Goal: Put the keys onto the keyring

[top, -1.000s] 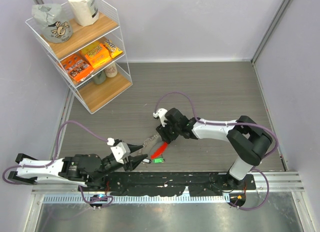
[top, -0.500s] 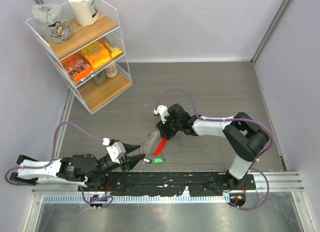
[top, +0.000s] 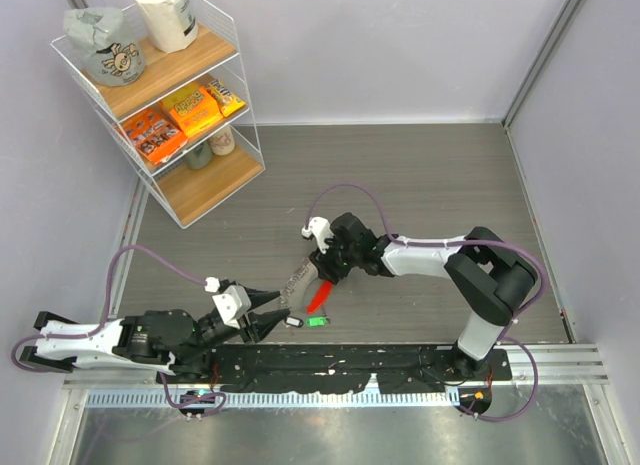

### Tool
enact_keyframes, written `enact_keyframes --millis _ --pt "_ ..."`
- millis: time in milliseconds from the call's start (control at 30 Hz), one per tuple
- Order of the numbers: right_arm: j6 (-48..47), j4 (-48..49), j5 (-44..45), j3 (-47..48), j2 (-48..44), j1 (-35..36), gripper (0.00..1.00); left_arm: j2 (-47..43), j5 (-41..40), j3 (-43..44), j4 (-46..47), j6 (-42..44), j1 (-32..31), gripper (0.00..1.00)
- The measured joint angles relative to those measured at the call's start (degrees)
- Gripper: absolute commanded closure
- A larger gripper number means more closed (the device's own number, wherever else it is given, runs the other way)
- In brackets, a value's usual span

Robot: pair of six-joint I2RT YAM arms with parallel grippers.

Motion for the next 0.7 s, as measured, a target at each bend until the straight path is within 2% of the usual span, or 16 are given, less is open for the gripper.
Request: enact_keyframes --millis 300,700 --pt "-0.8 -0.9 0.9 0.8 0.0 1.8 0.55 -0.3 0.0 0.0 -0.4 0.0 0.0 0.53" --pt "-1.4 -1.5 2.4 3.0 0.0 1.8 0.55 -0.3 0.0 0.0 -0.6 0.0 0.0 0.53"
